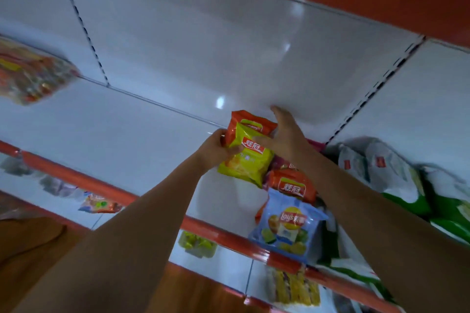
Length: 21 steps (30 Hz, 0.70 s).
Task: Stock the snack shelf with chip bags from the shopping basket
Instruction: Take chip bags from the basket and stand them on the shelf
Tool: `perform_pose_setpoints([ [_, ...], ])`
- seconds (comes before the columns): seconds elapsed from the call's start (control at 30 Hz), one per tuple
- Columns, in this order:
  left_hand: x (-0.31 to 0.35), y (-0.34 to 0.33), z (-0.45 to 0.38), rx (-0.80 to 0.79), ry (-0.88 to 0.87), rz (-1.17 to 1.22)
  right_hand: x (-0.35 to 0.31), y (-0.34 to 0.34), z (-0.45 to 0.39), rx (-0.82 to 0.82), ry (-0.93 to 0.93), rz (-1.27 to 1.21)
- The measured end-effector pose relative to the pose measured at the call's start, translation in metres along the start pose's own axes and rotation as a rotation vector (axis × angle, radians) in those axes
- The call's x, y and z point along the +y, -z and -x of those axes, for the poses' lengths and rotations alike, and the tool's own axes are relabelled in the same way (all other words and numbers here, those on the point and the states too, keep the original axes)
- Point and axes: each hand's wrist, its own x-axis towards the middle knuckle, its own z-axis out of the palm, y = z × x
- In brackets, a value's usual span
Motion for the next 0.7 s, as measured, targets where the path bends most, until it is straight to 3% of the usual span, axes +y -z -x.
perform_pose_setpoints([
  [0.13,0.000,-0.027,-0.003,0.026,-0.010,0.031,0.011,-0.005,-0.004,-0.155,0.151,0.473],
  [0.23,0.002,-0.040,0.007,0.154,-0.096,-0.200,0.016,-0.006,-0.001,-0.133,0.214,0.606],
  [0.47,-0.028,-0.037,0.043,0.150,-0.164,-0.573,0.009,-0.001,-0.003,-0.179,0.257,0.536],
  [0.7,-0.008,-0.039,0.053,0.141,-0.113,-0.564,-0.002,0.013,0.015,-0.108,0.162,0.453],
])
